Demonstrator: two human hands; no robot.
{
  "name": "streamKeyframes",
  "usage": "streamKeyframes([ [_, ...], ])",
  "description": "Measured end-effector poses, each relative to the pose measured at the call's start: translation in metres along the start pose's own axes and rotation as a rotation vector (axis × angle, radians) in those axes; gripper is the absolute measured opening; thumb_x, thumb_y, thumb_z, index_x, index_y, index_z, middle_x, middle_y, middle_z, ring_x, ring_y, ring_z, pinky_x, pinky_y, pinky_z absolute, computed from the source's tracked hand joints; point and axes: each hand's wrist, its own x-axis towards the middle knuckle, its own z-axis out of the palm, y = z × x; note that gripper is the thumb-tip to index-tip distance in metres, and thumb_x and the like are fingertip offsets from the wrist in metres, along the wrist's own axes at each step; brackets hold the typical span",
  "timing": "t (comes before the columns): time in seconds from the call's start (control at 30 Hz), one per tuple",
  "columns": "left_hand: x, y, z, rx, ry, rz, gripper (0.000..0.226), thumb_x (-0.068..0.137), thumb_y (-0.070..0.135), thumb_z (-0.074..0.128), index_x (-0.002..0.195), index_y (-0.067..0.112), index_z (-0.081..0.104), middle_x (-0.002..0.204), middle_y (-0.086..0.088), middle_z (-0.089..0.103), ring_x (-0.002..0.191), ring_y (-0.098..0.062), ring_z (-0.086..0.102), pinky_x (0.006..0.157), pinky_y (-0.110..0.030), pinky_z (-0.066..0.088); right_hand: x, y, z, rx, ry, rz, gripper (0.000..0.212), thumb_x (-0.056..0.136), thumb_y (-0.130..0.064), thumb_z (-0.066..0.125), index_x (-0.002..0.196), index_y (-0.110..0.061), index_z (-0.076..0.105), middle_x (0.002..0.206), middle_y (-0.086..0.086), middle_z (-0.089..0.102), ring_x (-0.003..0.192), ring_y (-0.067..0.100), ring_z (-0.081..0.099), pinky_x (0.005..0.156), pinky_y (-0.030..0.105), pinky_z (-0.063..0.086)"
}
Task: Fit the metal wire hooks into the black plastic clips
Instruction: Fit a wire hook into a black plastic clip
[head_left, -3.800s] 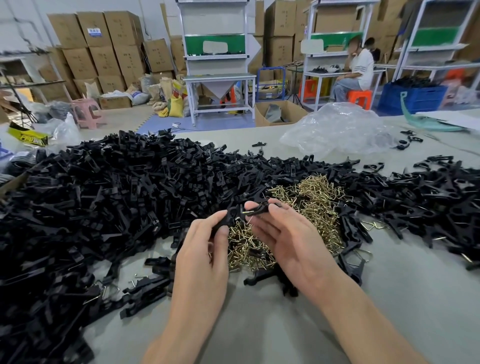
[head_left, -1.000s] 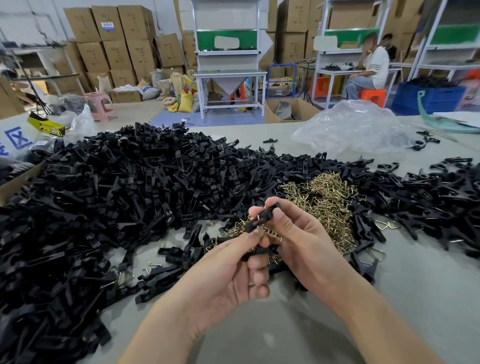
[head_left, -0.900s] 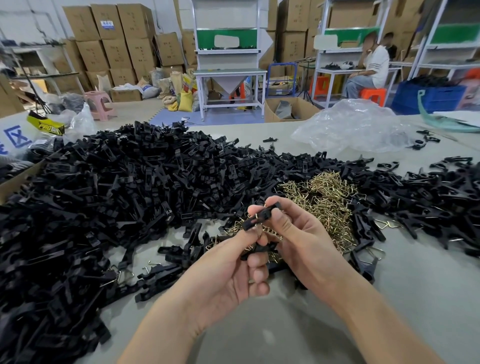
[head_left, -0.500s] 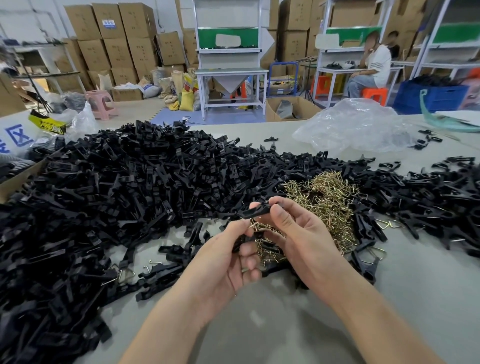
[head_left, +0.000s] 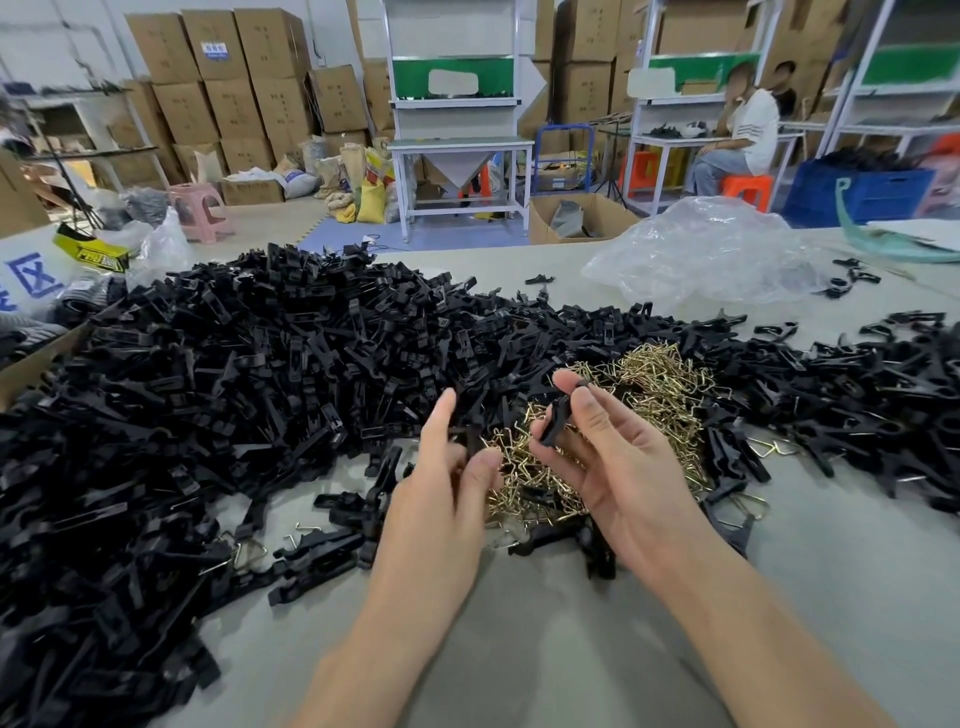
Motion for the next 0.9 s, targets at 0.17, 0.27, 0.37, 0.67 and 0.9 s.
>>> streamKeyframes([
  [0.17, 0.007, 0.007, -0.005, -0.206, 0.055, -0.224, 0.030, 0.099, 0.036, 0.059, 0.129, 0.043, 0.062, 0.082, 0.001, 0.069, 0.067, 0.000, 0.056, 0.076, -0.035, 0.053, 0.001, 0.008, 0.001, -0.097, -0.029, 0.033, 0.024, 0.081, -0.015, 0.068, 0.102, -0.013, 0.080, 0.096, 0.010, 0.074, 0.085, 0.019, 0.073, 0.074, 0.027, 0.061],
  [0.27, 0.008, 0.014, -0.004, -0.514, 0.016, -0.344, 0.028, 0.104, 0.023, 0.051, 0.116, 0.044, 0.065, 0.066, 0.009, 0.058, 0.061, -0.007, 0.053, 0.059, -0.032, 0.052, 0.001, 0.014, 0.002, -0.190, -0.068, 0.058, 0.027, 0.077, -0.019, 0.071, 0.101, -0.023, 0.082, 0.101, 0.002, 0.076, 0.092, 0.014, 0.073, 0.077, 0.024, 0.059],
  [0.37, 0.008, 0.020, -0.006, -0.628, -0.043, -0.321, 0.035, 0.105, 0.013, 0.045, 0.114, 0.036, 0.069, 0.082, 0.008, 0.069, 0.073, -0.007, 0.062, 0.062, -0.022, 0.055, 0.002, 0.017, 0.001, -0.233, -0.088, 0.052, 0.031, 0.075, -0.026, 0.075, 0.106, -0.024, 0.080, 0.110, 0.005, 0.076, 0.104, 0.019, 0.072, 0.082, 0.026, 0.059],
  [0.67, 0.006, 0.019, -0.007, -0.567, 0.002, -0.223, 0.024, 0.097, 0.010, 0.061, 0.110, 0.027, 0.071, 0.101, 0.007, 0.076, 0.096, -0.004, 0.070, 0.082, -0.019, 0.056, 0.002, 0.017, 0.002, -0.240, -0.090, 0.030, 0.032, 0.075, -0.026, 0.076, 0.106, -0.024, 0.080, 0.108, 0.004, 0.077, 0.098, 0.013, 0.073, 0.080, 0.024, 0.058],
  [0.9, 0.008, 0.014, -0.007, -0.632, 0.016, -0.326, 0.028, 0.099, 0.002, 0.057, 0.100, 0.025, 0.072, 0.088, -0.001, 0.077, 0.077, -0.016, 0.074, 0.059, -0.023, 0.058, 0.002, 0.017, 0.002, -0.207, -0.106, 0.046, 0.030, 0.081, -0.018, 0.072, 0.109, -0.010, 0.077, 0.105, 0.013, 0.076, 0.098, 0.030, 0.074, 0.084, 0.035, 0.061],
])
